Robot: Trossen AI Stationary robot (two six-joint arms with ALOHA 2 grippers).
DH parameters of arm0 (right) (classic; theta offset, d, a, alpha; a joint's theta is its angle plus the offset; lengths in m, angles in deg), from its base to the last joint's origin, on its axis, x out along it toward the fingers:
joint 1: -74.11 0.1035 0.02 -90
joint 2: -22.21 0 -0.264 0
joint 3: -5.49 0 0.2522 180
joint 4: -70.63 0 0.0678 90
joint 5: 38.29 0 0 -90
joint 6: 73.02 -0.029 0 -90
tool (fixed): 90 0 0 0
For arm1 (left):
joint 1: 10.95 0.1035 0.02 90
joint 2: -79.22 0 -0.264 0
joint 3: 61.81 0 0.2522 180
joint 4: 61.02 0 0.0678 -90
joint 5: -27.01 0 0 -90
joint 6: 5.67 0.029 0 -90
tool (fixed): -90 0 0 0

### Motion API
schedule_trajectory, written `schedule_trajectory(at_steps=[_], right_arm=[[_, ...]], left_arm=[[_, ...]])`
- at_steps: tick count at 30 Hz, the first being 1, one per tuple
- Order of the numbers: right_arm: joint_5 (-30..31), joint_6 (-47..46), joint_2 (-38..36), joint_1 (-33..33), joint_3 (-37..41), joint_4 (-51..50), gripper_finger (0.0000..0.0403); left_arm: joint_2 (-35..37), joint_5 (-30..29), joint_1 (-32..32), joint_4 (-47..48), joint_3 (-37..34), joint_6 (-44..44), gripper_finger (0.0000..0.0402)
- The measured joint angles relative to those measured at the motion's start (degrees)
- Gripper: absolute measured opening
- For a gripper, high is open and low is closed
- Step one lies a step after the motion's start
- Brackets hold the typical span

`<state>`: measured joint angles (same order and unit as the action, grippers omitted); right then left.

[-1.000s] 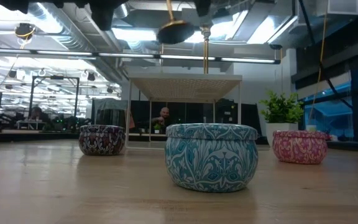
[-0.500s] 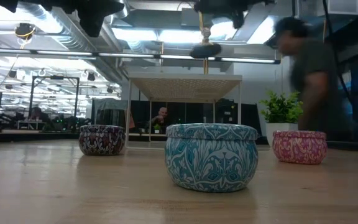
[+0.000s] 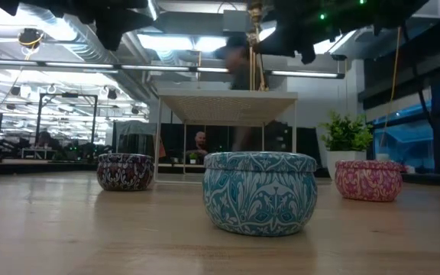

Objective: Pick & Place candle stick holders
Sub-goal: Put the gold candle holder on the shelf, then put the top silver scented candle can on the shelf

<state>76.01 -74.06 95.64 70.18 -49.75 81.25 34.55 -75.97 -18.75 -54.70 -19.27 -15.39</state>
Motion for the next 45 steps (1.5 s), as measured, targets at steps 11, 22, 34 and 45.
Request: schedule_trajectory(at_steps=[11, 22, 34, 45], right_arm=[[-3.5, -1.1, 0.0, -0.9, 3.8, 6.4, 0.0018], [-3.6, -1.1, 0.0, -0.9, 3.8, 5.0, 0.0051], [-2.5, -3.4, -3.6, -0.9, 3.8, -7.4, 0.0193], [-23.7, -8.9, -12.3, -0.9, 3.8, -27.9, 0.0285]], left_arm=[[0.0, -2.4, 0.0, 0.0, 0.0, -1.9, 0.0177], [0.0, -2.5, 0.5, 0.0, 0.0, -1.6, 0.0176], [0.0, -8.1, 0.6, 0.0, 0.0, -0.1, 0.0171], [-0.3, -12.4, 4.4, 15.7, 7.5, -1.5, 0.0200]])
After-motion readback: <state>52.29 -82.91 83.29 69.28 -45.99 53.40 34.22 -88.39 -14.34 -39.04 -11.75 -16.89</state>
